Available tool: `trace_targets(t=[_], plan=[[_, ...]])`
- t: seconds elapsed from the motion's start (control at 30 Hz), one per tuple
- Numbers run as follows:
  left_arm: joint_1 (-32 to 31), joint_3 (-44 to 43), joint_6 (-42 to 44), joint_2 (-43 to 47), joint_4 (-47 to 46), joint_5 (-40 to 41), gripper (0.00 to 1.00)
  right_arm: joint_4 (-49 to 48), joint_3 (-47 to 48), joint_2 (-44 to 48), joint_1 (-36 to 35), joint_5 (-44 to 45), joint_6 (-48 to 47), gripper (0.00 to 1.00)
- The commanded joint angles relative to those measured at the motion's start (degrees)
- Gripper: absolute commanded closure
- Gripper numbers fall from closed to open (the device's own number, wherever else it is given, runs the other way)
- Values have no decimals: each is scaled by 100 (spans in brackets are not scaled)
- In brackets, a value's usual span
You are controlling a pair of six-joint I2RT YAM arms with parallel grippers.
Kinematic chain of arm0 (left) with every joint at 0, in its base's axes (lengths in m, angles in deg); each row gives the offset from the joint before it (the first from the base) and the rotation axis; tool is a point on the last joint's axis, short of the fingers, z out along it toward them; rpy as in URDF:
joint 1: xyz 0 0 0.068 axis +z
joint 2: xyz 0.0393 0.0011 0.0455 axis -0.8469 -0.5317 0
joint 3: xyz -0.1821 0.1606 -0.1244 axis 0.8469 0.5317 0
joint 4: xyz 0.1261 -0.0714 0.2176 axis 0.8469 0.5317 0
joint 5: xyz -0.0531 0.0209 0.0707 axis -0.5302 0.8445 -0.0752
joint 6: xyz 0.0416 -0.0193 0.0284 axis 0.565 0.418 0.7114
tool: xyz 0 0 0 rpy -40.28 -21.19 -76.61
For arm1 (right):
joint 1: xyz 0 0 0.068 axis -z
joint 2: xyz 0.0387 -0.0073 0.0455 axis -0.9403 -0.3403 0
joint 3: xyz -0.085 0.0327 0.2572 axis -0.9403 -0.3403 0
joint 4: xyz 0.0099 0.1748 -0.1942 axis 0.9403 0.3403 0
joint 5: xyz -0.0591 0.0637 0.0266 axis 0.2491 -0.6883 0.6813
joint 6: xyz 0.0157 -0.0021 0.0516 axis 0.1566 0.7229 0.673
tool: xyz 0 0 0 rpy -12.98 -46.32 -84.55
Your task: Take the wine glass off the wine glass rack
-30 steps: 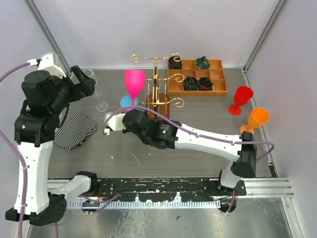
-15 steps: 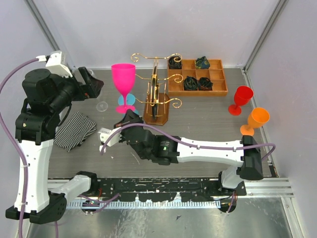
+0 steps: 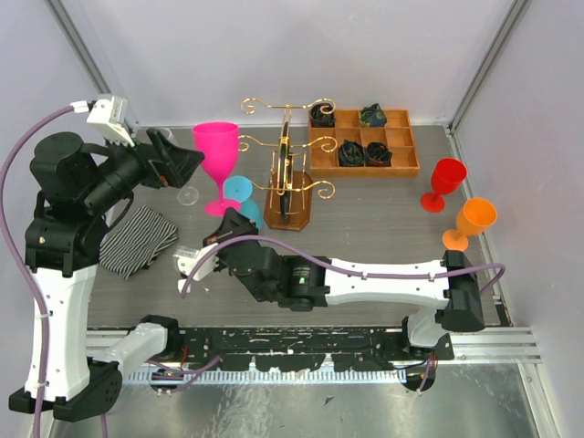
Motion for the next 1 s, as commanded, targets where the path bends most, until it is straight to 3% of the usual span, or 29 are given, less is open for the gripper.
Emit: trace_targets(t=[0.0,0.77,0.97], plan=[[9,227,-104,32,-312,-647,1,-285,395,-9,-108,-50,-182,99],[5,320,41,-140,-208,-1020,0,-276,566,-291,-522,-226,-417,99],[5,215,231,-272,124,-1108,19,-291,550,-278,-522,-192,-398,99]])
